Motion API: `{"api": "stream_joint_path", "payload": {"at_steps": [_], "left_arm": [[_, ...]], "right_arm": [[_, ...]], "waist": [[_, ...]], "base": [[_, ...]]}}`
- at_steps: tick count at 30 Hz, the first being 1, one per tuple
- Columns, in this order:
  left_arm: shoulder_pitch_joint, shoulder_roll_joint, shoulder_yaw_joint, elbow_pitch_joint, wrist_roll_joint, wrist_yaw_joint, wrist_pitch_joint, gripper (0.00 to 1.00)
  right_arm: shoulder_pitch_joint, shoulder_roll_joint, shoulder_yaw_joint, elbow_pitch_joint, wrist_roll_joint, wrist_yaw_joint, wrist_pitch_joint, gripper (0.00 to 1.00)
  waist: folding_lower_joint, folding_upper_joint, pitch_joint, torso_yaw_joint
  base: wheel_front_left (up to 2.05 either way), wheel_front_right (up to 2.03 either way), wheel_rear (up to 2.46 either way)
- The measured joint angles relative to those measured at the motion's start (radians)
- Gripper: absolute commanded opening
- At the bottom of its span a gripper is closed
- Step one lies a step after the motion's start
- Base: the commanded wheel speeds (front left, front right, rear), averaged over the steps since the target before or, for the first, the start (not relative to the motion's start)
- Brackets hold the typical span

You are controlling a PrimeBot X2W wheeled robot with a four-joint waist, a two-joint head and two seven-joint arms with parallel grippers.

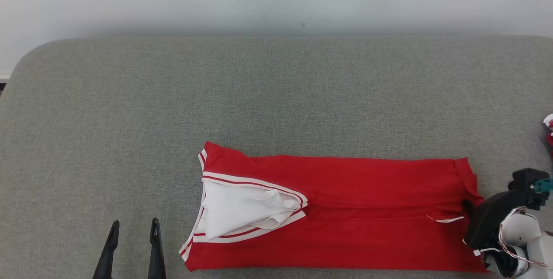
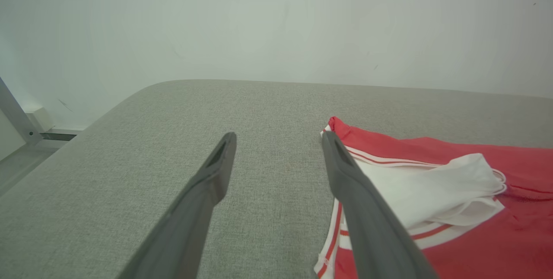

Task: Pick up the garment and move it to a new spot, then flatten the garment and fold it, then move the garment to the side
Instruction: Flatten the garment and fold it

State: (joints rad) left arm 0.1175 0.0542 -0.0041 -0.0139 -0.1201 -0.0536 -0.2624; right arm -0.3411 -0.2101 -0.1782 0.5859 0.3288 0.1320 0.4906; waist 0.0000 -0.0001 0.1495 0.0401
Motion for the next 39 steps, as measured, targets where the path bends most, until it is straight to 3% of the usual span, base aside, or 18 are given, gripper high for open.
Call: {"api": "stream_joint_path", "payload": {"at_steps": [10, 21, 29, 34, 39], "left_arm": [[0.001, -0.002, 0.008, 0.000, -0.003, 0.005, 0.000, 1.00], [0.004, -0.002, -0.001, 0.002, -0.012, 0.018, 0.000, 1.00], [0.011, -0.002, -0.020, 0.009, -0.032, 0.031, 0.000, 1.00], [0.021, -0.003, -0.027, 0.010, -0.040, 0.038, 0.000, 1.00], [0.027, -0.003, -0.027, 0.012, -0.046, 0.044, 0.000, 1.00]], "right_arm": [[-0.026, -0.025, -0.067, -0.023, -0.031, 0.000, -0.058, 0.00], [-0.015, -0.068, -0.193, -0.142, -0.155, 0.000, -0.062, 0.00], [0.042, -0.033, -0.265, -0.271, -0.235, 0.000, 0.001, 0.00], [0.073, -0.006, -0.251, -0.337, -0.247, 0.000, 0.034, 0.00], [0.094, 0.029, -0.157, -0.414, -0.220, 0.000, 0.070, 0.00]], "waist": [[0.0001, 0.0002, -0.007, -0.035], [0.0000, 0.0002, -0.035, -0.073], [0.0000, 0.0002, -0.062, -0.081], [0.0000, 0.0001, -0.074, -0.082], [0.0000, 0.0001, -0.088, -0.084]], "base": [[0.00, 0.00, 0.00], [0.00, 0.00, 0.00], [0.00, 0.00, 0.00], [0.00, 0.00, 0.00], [0.00, 0.00, 0.00]]}}
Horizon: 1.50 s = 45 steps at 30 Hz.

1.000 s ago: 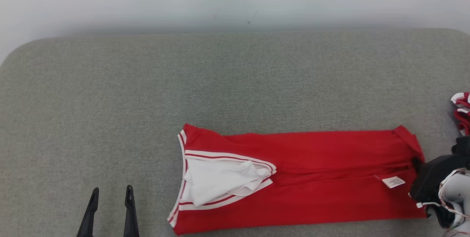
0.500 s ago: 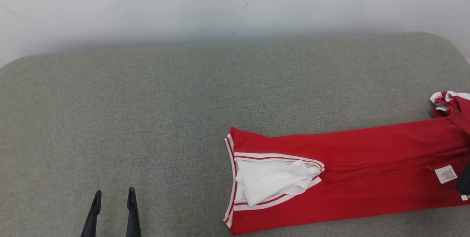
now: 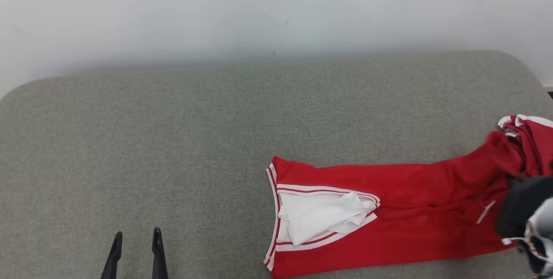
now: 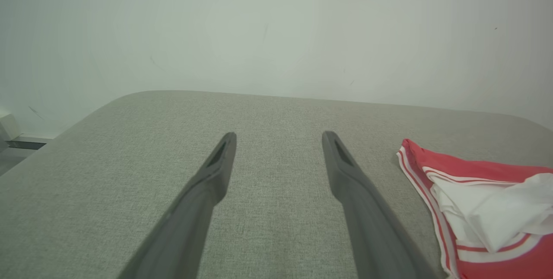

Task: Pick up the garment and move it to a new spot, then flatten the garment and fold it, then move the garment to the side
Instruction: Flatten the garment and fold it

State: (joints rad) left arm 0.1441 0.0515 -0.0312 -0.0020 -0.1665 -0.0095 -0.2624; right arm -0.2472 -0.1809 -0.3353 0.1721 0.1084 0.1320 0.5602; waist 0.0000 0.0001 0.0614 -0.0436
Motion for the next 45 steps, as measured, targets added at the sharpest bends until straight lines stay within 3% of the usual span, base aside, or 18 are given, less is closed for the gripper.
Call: {"api": "stream_joint_path", "payload": {"at_steps": [11, 22, 37, 38, 39, 45], "left_arm": [[0.005, 0.000, -0.005, 0.008, -0.015, 0.000, 0.000, 1.00], [0.006, 0.000, -0.023, 0.014, -0.020, 0.002, 0.000, 1.00], [0.002, 0.000, -0.047, 0.045, -0.028, -0.007, 0.000, 1.00], [0.001, 0.000, -0.048, 0.046, -0.028, -0.008, 0.000, 1.00], [0.000, 0.000, -0.049, 0.048, -0.028, -0.008, 0.000, 1.00], [0.000, 0.000, -0.038, 0.051, -0.029, -0.008, 0.000, 1.00]], "right_arm": [[-0.028, 0.053, 0.302, -0.014, 0.109, 0.000, 0.031, 0.00], [-0.106, 0.120, 0.493, 0.087, 0.197, 0.000, -0.044, 0.00], [-0.184, 0.129, 0.675, 0.304, 0.321, 0.000, -0.140, 0.00], [-0.188, 0.129, 0.681, 0.316, 0.324, 0.000, -0.150, 0.66], [-0.191, 0.129, 0.685, 0.326, 0.336, 0.000, -0.160, 1.00], [-0.210, 0.130, 0.737, 0.307, 0.469, 0.000, -0.201, 1.00]], "waist": [[0.0000, 0.0000, -0.018, 0.008], [0.0000, -0.0001, -0.017, 0.045], [0.0000, 0.0000, -0.011, 0.123], [0.0000, 0.0000, -0.010, 0.127], [0.0000, 0.0000, -0.010, 0.131], [0.0000, 0.0000, -0.014, 0.141]], "base": [[0.00, 0.00, 0.00], [0.00, 0.00, 0.00], [0.00, 0.00, 0.00], [0.00, 0.00, 0.00], [0.00, 0.00, 0.00], [0.00, 0.00, 0.00]]}}
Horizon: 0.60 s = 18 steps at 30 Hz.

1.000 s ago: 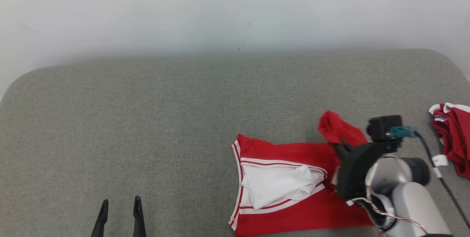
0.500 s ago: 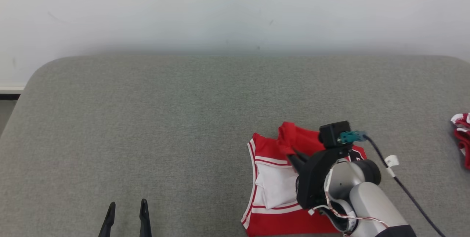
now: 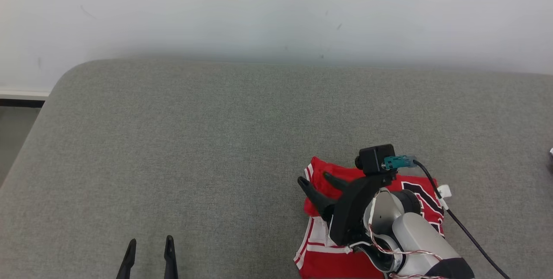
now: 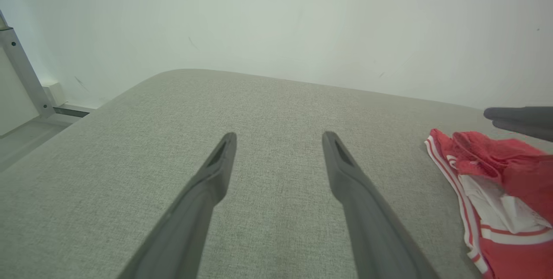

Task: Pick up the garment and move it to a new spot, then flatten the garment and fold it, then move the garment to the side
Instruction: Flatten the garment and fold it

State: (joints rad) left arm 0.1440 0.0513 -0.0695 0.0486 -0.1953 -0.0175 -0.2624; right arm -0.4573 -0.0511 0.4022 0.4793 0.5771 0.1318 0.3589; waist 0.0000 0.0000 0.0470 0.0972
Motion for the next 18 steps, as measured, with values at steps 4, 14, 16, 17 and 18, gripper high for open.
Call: {"api": "stream_joint_path", "payload": {"at_steps": [4, 14, 16, 17, 18], "left_arm": [[0.001, 0.000, 0.014, -0.002, 0.000, 0.000, 0.000, 1.00], [0.003, 0.000, 0.026, -0.006, -0.008, -0.008, 0.000, 1.00], [0.003, 0.000, 0.026, -0.006, -0.008, -0.008, 0.000, 1.00], [0.002, 0.000, 0.026, -0.006, -0.008, -0.009, 0.000, 1.00], [0.002, 0.000, 0.026, -0.006, -0.008, -0.009, 0.000, 1.00]], "right_arm": [[-0.010, 0.001, 0.001, -0.060, 0.039, 0.000, -0.017, 1.00], [0.033, -0.040, -0.224, -0.162, -0.097, 0.000, -0.015, 1.00], [0.061, -0.050, -0.266, -0.173, -0.129, 0.000, -0.013, 1.00], [0.077, -0.053, -0.281, -0.179, -0.146, 0.000, -0.016, 1.00], [0.092, -0.054, -0.291, -0.183, -0.160, 0.000, -0.016, 1.00]], "waist": [[0.0000, 0.0000, -0.005, -0.012], [0.0000, 0.0000, -0.012, -0.061], [0.0000, 0.0000, -0.010, -0.066], [0.0000, 0.0000, -0.009, -0.068], [0.0000, 0.0000, -0.007, -0.070]], "base": [[0.00, 0.00, 0.00], [0.00, 0.00, 0.00], [0.00, 0.00, 0.00], [0.00, 0.00, 0.00], [0.00, 0.00, 0.00]]}}
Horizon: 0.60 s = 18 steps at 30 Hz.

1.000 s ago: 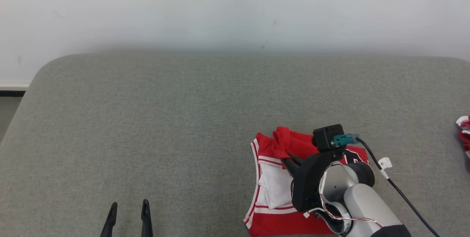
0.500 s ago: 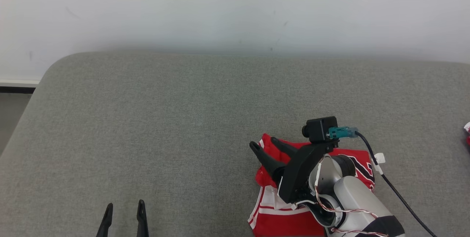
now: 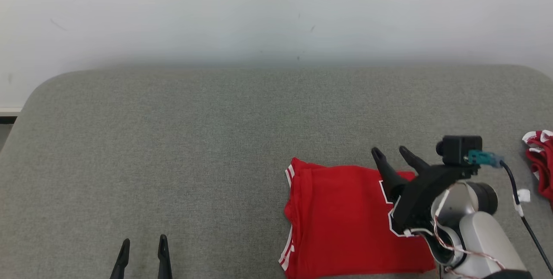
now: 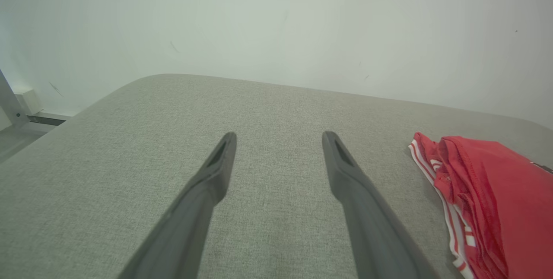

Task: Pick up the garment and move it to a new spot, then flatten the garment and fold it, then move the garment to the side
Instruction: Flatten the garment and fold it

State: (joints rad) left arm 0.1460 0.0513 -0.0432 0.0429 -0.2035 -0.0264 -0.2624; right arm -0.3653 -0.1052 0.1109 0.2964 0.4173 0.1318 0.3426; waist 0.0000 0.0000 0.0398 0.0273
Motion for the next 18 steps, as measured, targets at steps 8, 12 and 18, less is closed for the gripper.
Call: {"api": "stream_joint_path", "payload": {"at_steps": [8, 12, 18], "left_arm": [[-0.012, 0.000, 0.003, 0.005, 0.000, -0.009, 0.000, 1.00], [-0.026, 0.000, 0.002, 0.008, 0.005, -0.010, 0.000, 1.00], [-0.040, 0.000, -0.001, -0.002, 0.011, -0.015, 0.000, 1.00]], "right_arm": [[0.083, 0.019, -0.041, 0.018, -0.096, 0.000, -0.046, 1.00], [0.081, 0.037, -0.036, 0.055, -0.118, 0.000, -0.074, 1.00], [0.034, 0.053, 0.000, 0.135, -0.130, 0.000, -0.102, 0.20]], "waist": [[0.0000, 0.0000, 0.014, -0.003], [0.0000, 0.0000, 0.023, 0.005], [0.0000, 0.0000, 0.036, 0.030]], "base": [[0.00, 0.00, 0.00], [0.00, 0.00, 0.00], [0.00, 0.00, 0.00]]}}
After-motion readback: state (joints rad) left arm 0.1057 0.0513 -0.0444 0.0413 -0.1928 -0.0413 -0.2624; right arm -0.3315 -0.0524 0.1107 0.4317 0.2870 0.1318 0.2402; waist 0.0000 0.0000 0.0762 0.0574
